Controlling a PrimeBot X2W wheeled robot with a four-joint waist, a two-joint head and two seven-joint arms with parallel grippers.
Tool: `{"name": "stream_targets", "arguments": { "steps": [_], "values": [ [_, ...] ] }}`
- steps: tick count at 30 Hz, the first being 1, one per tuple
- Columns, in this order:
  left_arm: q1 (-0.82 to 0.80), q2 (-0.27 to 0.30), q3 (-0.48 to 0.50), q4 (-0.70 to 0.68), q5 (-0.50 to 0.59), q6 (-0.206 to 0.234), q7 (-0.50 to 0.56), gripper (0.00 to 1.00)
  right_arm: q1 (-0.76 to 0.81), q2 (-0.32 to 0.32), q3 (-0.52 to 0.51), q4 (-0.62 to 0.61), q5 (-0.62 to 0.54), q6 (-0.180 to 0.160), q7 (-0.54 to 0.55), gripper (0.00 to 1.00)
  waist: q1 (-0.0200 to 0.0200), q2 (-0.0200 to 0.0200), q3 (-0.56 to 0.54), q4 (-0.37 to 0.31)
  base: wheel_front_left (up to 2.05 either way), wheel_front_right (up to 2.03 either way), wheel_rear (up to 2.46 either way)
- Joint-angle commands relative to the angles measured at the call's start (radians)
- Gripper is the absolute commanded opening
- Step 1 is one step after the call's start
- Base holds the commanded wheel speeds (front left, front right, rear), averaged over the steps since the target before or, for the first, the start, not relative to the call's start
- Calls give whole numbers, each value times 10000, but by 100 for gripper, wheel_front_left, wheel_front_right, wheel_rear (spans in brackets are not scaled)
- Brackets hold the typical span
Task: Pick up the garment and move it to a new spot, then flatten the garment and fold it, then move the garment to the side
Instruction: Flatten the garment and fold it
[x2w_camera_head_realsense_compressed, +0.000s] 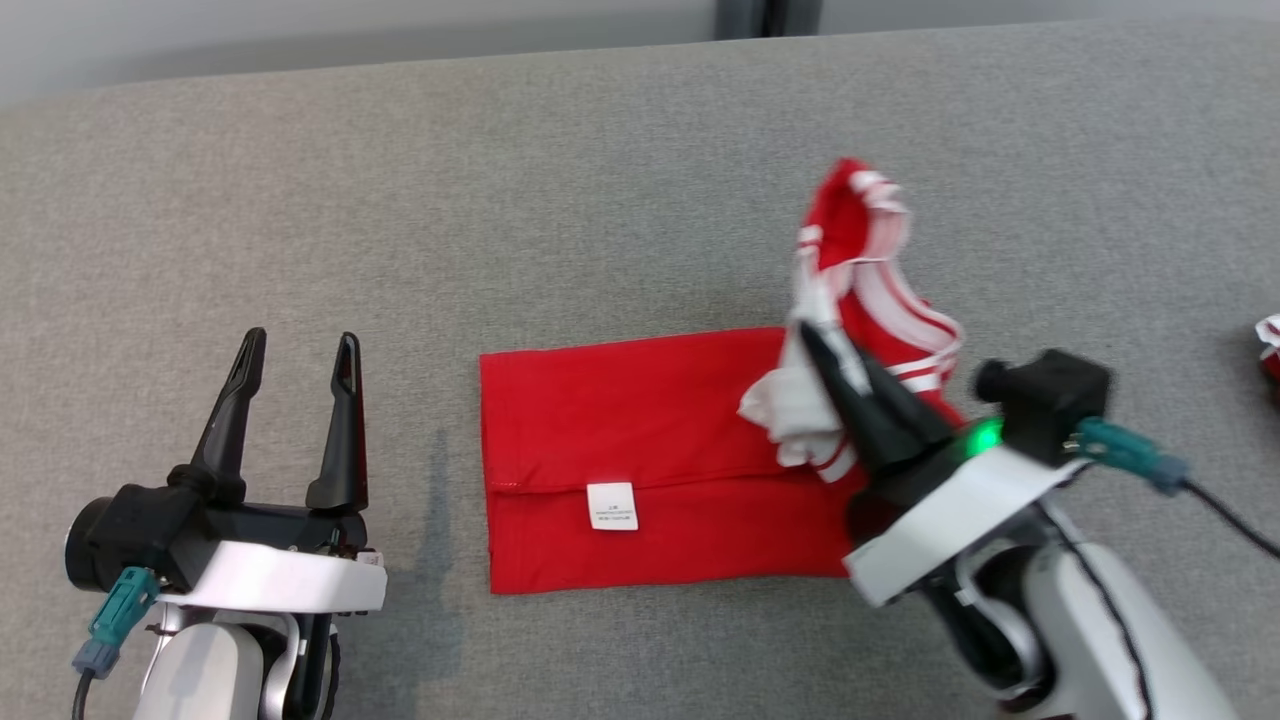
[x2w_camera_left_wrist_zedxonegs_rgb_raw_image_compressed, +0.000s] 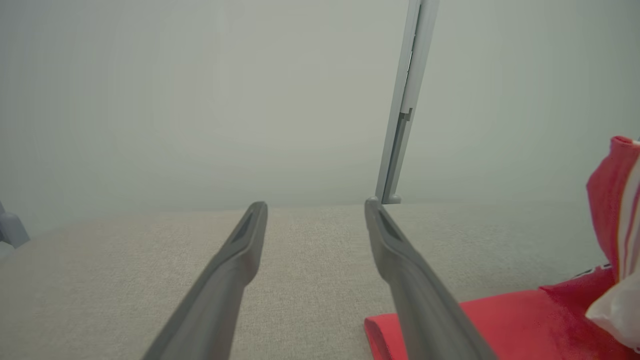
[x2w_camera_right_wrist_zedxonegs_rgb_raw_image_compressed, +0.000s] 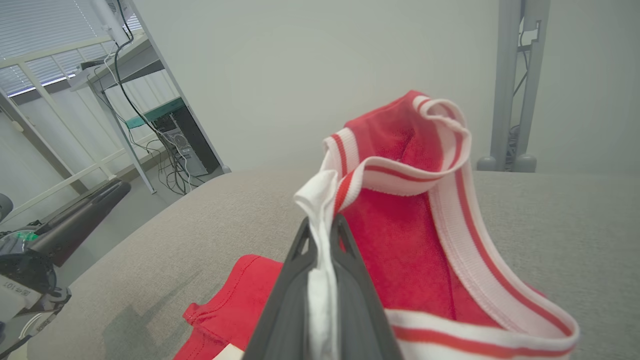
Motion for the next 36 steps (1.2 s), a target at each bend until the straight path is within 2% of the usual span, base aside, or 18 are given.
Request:
{"name": "stream_targets", "arguments": {
  "steps": [1,5,9,14,21,22,23,24,25,32,36],
  "values": [
    [-176,-10,2,30,35,-45,-5,100,-136,227,252,-11,-98,-5,63,0,0,0,41,131,0,0,0],
    [-283,-101,-64,113,20,-104,-5,100,-332,659,908,596,-408,-5,-107,0,0,0,125,404,0,0,0],
    [-406,-239,-194,247,37,-208,-5,100,-614,793,1525,1562,-244,-5,-586,0,0,0,191,723,0,0,0],
    [-490,-361,-337,430,82,-328,-5,100,-1012,798,2560,2434,829,-5,-1299,0,0,0,245,1062,0,0,0],
    [-611,-485,-392,614,154,-420,-5,100,-1699,801,3338,3746,1430,-5,-1942,0,0,0,289,1278,0,0,0],
    [-610,-499,-391,631,157,-434,-5,100,-1796,802,3445,3908,1466,-5,-1997,11,0,0,293,1285,0,0,0],
    [-609,-512,-388,653,170,-434,-5,100,-1889,801,3557,4016,1491,-5,-2061,42,0,0,296,1287,0,0,0],
    [-609,-512,-388,653,170,-434,-5,100,-1889,801,3557,4016,1491,-5,-2061,42,0,0,296,1287,0,0,0],
    [-614,-526,-382,675,192,-442,-5,100,-1982,803,3667,4103,1532,-5,-2150,100,0,0,297,1285,0,0,0],
    [-570,-582,-263,722,272,-482,-5,100,-2326,801,4118,3727,1435,-5,-2786,100,0,0,240,1118,0,0,0],
    [-532,-593,-160,717,362,-485,-5,100,-2333,796,3817,3031,1090,-5,-3046,100,0,0,197,950,0,0,0]
  ]
}}
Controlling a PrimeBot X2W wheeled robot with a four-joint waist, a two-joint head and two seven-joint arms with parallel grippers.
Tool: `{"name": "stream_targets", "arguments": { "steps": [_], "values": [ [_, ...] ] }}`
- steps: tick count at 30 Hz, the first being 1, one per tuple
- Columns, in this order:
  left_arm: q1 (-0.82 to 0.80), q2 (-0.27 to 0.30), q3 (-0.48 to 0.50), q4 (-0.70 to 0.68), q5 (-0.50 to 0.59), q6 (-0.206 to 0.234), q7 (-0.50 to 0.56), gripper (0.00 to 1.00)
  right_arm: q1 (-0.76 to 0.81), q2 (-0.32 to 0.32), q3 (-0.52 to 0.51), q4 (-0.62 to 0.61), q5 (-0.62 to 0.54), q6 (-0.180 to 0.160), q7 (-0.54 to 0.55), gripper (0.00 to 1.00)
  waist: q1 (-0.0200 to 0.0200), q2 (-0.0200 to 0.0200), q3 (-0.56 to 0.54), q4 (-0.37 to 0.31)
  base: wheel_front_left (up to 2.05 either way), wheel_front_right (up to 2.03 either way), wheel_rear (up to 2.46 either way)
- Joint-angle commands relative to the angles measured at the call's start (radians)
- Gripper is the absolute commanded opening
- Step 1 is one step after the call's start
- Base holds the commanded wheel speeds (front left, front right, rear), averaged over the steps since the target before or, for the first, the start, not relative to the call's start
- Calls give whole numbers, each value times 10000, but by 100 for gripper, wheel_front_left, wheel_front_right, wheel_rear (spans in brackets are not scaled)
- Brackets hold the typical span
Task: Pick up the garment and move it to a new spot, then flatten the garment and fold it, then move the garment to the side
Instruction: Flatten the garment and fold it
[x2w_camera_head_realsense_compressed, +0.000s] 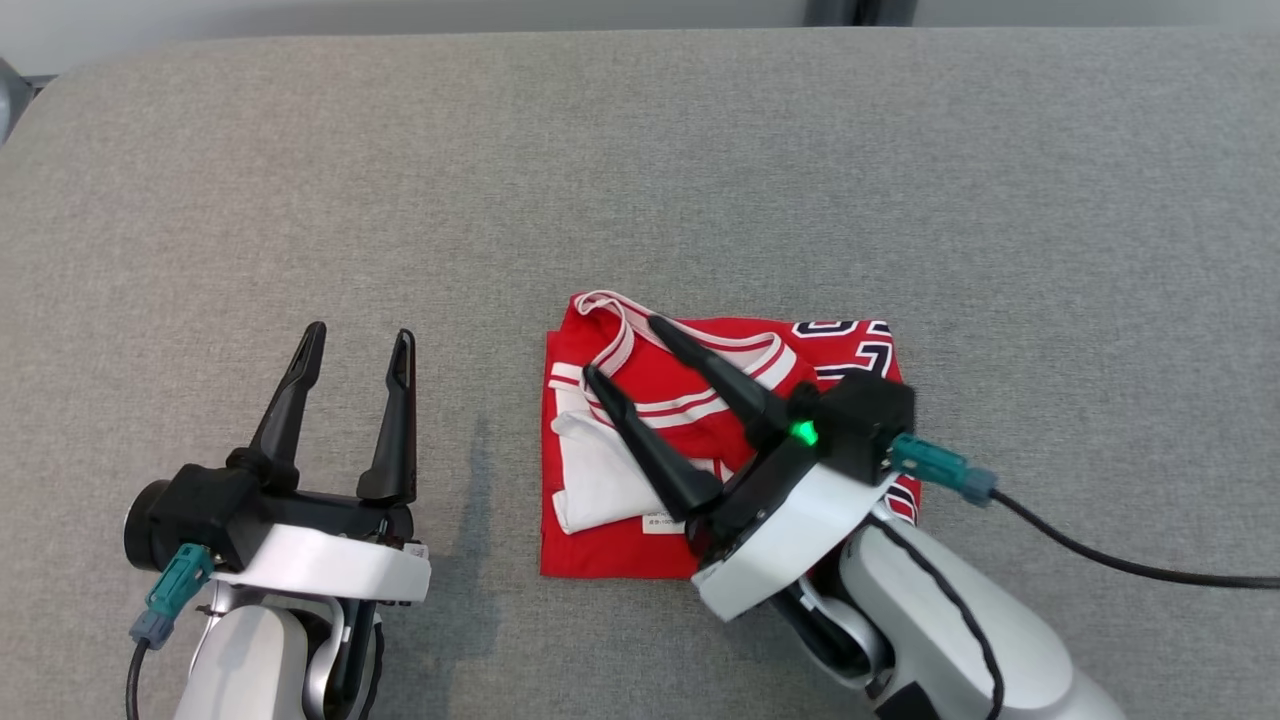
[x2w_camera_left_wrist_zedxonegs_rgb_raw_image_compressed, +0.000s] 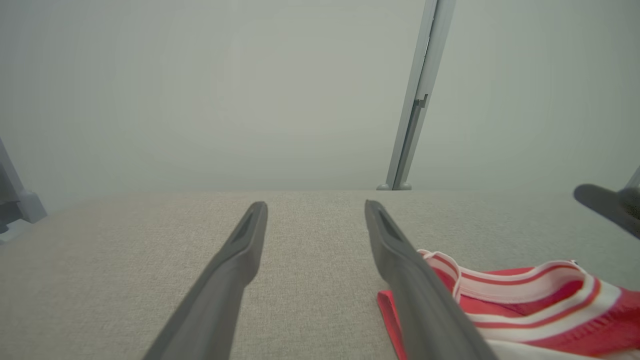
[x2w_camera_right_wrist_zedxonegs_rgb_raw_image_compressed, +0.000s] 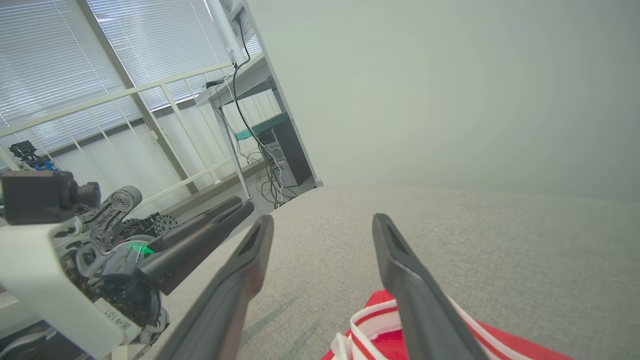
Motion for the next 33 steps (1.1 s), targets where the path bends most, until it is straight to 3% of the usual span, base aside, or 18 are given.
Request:
{"name": "stream_targets", "arguments": {
  "steps": [1,8,19,25,33],
  "values": [
    [-69,8,70,-14,83,-31,-5,100,-16,-58,-180,-175,-145,-5,-106,100,0,0,-25,-69,0,0,0],
    [92,65,266,-55,251,69,-5,100,676,-73,-2279,-1186,-1345,-5,-184,100,0,0,-194,-354,0,0,0],
    [498,287,536,-123,391,222,-5,100,2862,-749,-6171,-1860,-2575,-5,446,100,0,0,-625,-753,0,0,0],
    [731,444,557,-135,412,298,48,100,3898,-1009,-7196,-2017,-2939,-5,885,100,0,0,-847,-909,0,0,0],
    [902,567,540,-281,397,403,232,100,4369,-933,-7503,-2228,-2976,-5,1131,100,0,0,-977,-956,0,0,0]
  ]
}}
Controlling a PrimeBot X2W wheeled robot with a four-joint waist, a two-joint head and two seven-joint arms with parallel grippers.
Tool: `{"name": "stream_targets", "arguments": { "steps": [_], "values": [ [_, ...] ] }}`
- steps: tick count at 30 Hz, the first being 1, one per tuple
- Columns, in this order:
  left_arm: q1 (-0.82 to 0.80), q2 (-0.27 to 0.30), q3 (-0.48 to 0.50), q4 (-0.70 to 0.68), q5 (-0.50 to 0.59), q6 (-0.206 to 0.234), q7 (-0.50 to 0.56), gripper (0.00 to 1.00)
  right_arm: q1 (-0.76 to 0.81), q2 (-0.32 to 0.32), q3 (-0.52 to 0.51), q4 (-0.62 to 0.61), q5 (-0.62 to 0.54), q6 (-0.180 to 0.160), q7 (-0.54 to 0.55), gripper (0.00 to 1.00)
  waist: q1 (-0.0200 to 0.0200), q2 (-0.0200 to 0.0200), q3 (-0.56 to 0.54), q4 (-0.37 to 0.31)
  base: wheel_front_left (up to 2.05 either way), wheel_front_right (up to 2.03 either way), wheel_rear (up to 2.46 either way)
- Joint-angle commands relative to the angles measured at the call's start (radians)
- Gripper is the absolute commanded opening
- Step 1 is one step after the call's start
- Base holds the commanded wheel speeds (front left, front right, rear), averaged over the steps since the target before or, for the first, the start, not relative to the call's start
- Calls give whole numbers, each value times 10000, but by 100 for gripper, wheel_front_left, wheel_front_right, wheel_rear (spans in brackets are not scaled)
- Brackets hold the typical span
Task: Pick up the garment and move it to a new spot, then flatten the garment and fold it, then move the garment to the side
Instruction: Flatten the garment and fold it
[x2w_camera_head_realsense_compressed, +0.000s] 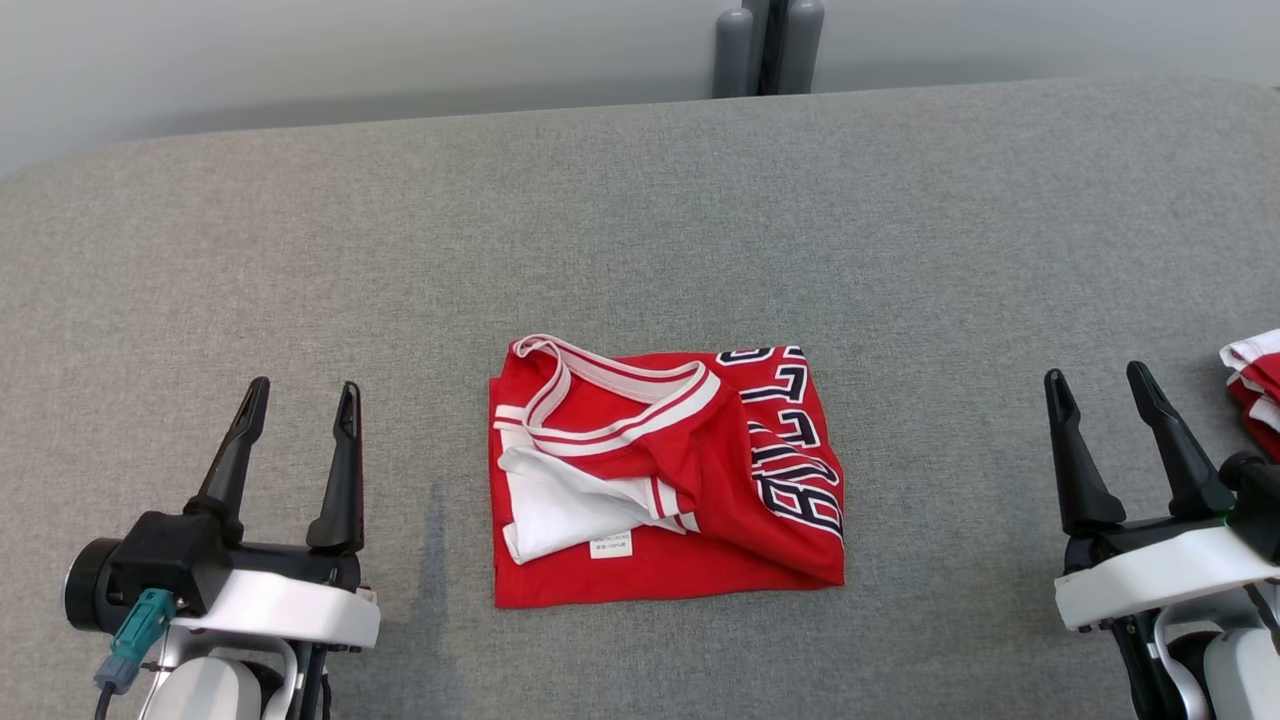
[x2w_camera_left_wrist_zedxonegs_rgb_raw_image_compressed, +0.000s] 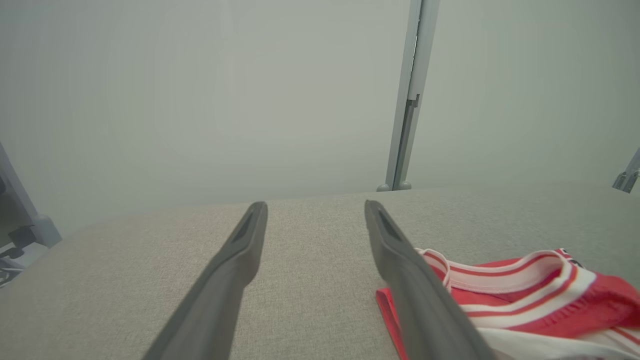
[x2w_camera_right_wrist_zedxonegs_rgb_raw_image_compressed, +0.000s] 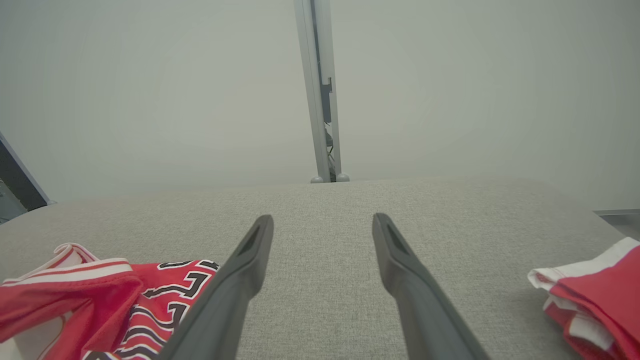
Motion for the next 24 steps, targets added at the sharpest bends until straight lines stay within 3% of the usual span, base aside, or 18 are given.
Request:
{"name": "stream_targets", "arguments": {
  "steps": [1,11,12,13,14,24],
  "values": [
    [33,75,18,-41,6,53,23,100,88,-20,-41,-32,-7,-5,35,100,0,0,-5,2,0,0,0],
    [92,117,-113,-254,-65,132,180,100,-93,-37,58,56,16,-5,178,100,0,0,60,124,0,0,0],
    [58,115,-136,-268,-75,135,176,100,-176,-59,108,125,31,-5,199,50,0,0,97,146,0,0,0],
    [13,109,-159,-283,-80,132,188,100,-254,-83,201,204,43,-5,242,29,0,0,135,180,0,0,0],
    [-37,104,-180,-296,-85,128,194,100,-367,-88,294,271,95,-5,251,0,0,0,178,214,0,0,0],
    [-542,-62,-500,-172,-155,38,89,100,-1981,-13,2473,1814,438,-5,93,0,0,0,685,775,0,0,0]
  ]
}}
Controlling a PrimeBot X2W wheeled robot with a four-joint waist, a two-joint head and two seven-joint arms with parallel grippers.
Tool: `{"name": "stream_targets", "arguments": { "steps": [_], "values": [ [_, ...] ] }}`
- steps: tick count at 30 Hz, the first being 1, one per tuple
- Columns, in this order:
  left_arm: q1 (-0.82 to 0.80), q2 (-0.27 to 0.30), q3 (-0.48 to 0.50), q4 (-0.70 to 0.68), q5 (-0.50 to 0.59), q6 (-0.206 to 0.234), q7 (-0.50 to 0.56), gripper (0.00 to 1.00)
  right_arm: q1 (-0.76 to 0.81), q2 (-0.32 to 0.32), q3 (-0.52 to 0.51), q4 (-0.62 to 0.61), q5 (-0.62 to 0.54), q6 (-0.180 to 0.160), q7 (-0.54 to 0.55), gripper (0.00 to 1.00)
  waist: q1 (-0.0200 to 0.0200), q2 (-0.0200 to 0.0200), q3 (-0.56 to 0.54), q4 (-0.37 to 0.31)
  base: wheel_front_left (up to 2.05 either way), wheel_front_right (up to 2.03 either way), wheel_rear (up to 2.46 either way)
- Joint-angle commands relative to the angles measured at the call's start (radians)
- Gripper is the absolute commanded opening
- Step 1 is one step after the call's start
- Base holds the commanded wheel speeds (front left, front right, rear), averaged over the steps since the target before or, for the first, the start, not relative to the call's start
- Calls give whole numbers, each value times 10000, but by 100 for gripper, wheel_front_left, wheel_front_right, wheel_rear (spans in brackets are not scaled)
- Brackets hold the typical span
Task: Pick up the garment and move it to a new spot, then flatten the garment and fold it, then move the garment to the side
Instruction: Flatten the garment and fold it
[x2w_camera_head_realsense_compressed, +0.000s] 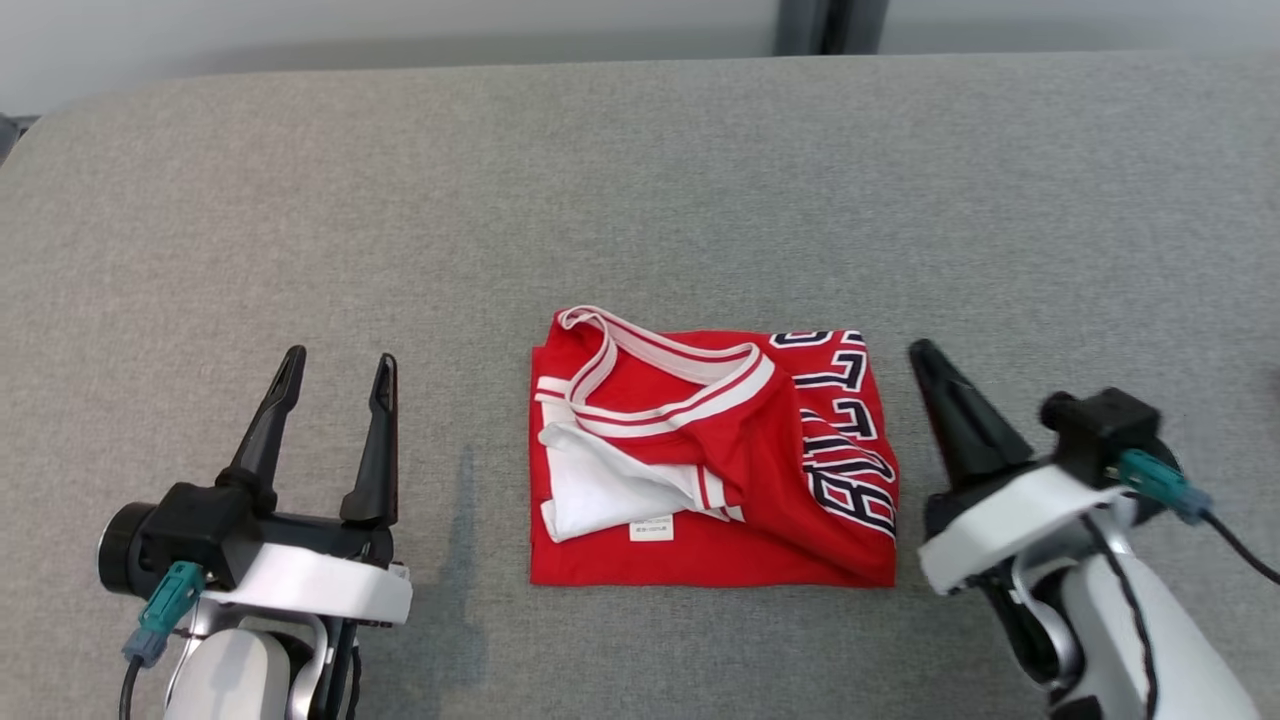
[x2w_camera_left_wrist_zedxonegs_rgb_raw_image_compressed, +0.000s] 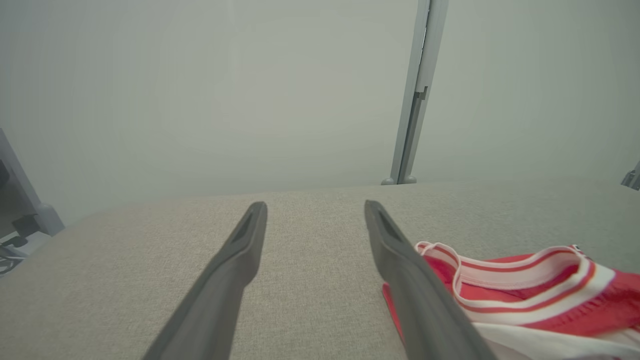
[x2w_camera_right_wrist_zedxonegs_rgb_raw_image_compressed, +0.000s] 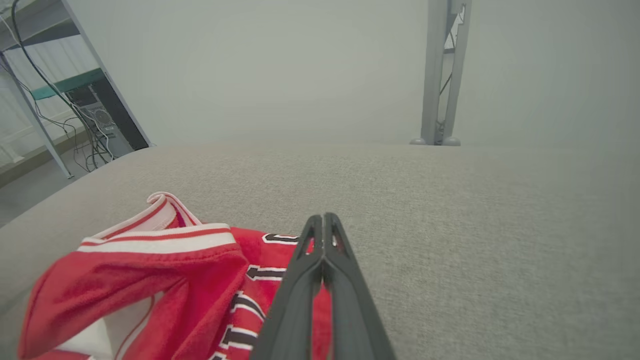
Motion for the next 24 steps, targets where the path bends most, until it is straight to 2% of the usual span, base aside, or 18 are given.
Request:
{"name": "stream_targets", "arguments": {
  "steps": [1,8,13,24],
  "values": [
    [-237,-7,-39,56,-30,-51,-62,100,-376,-32,412,365,142,-5,-117,0,0,-1,175,208,0,0,0],
    [-506,-135,-212,330,-138,-75,-199,100,-1562,172,2020,2136,648,-5,-544,0,0,-1,410,598,0,0,0],
    [-549,-156,-220,460,-191,-66,-268,100,-2005,323,3049,2925,1085,-5,-843,0,0,-1,476,694,0,0,0],
    [-614,-135,-229,586,-225,-79,-345,100,-2178,518,5152,2893,1888,-5,-1159,0,0,-1,538,516,0,0,0]
  ]
}}
